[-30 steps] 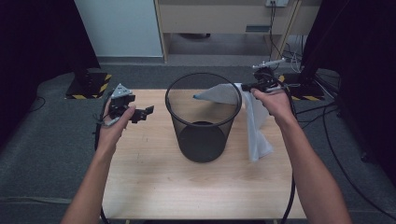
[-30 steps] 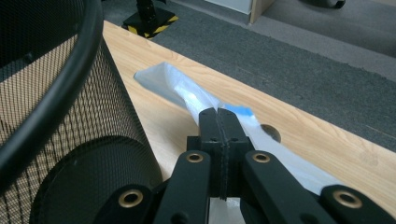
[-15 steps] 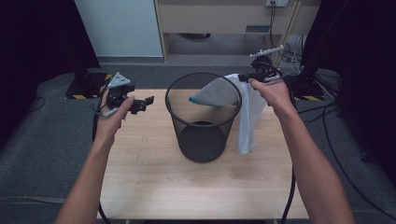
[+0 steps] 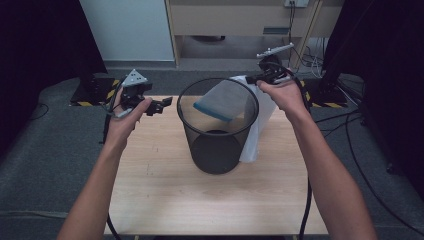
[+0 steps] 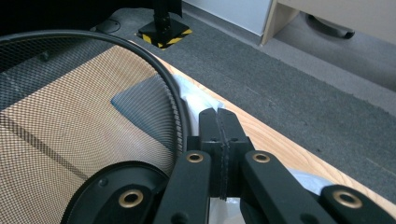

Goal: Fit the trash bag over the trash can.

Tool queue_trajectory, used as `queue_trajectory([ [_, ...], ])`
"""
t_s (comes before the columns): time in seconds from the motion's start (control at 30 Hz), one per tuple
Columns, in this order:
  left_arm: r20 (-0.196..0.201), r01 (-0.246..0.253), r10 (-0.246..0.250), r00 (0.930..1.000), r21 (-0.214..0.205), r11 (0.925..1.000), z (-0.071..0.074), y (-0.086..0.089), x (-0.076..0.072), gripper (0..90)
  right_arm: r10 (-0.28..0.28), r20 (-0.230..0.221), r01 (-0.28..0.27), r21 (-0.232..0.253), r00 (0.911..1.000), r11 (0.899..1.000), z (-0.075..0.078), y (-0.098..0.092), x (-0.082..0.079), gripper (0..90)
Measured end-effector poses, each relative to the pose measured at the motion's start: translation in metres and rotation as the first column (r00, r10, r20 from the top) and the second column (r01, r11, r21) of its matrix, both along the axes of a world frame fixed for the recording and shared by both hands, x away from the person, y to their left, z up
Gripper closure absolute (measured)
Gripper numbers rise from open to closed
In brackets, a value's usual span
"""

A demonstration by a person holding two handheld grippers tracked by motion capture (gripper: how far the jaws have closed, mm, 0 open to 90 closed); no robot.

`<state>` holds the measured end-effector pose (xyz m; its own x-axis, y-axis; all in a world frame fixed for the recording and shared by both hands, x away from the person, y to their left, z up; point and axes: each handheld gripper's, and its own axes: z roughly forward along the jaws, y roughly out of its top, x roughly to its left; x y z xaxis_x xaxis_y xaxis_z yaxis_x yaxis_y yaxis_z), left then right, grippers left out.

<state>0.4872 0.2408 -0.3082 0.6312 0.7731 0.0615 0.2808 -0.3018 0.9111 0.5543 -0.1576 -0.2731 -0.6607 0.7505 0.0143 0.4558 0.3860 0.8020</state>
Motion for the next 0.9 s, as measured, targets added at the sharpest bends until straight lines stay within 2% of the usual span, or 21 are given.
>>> queue_trajectory([
  [0.33, 0.029, 0.012, -0.012, 0.9995, -0.008, 0.9999, 0.010, -0.004, 0.003, 5.1, 0.032, 0.036, -0.032, -0.004, 0.9988, 0.999, 0.014, 0.015, -0.008, 90.0],
  [0.37, 0.045, 0.015, -0.014, 0.9989, -0.010, 0.9998, 0.012, -0.005, 0.004, 5.1, 0.040, 0.051, -0.041, 0.002, 0.9979, 0.999, 0.017, 0.018, -0.010, 90.0],
  [0.53, 0.065, 0.007, -0.006, 0.9979, -0.026, 0.9996, 0.013, -0.005, 0.005, 5.4, 0.050, 0.063, -0.050, 0.003, 0.9968, 0.999, 0.025, 0.025, -0.010, 90.0],
  [0.6, 0.074, 0.008, -0.006, 0.9972, -0.029, 0.9996, 0.017, -0.004, 0.006, 5.4, 0.061, 0.071, -0.062, 0.019, 0.9956, 0.998, 0.030, 0.032, -0.012, 90.0],
  [0.67, 0.078, 0.012, -0.010, 0.9969, -0.029, 0.9995, 0.018, -0.004, 0.005, 5.4, 0.066, 0.075, -0.068, 0.020, 0.9950, 0.998, 0.031, 0.034, -0.012, 90.0],
  [0.7, 0.062, 0.004, -0.002, 0.9981, -0.032, 0.9995, 0.020, -0.005, 0.003, 5.2, 0.082, 0.087, -0.084, 0.020, 0.9929, 0.996, 0.034, 0.039, -0.015, 90.0],
  [0.9, 0.066, 0.013, -0.011, 0.9978, -0.031, 0.9994, 0.021, -0.007, 0.003, 5.2, 0.107, 0.109, -0.111, 0.036, 0.9883, 0.993, 0.041, 0.047, -0.025, 90.0],
])
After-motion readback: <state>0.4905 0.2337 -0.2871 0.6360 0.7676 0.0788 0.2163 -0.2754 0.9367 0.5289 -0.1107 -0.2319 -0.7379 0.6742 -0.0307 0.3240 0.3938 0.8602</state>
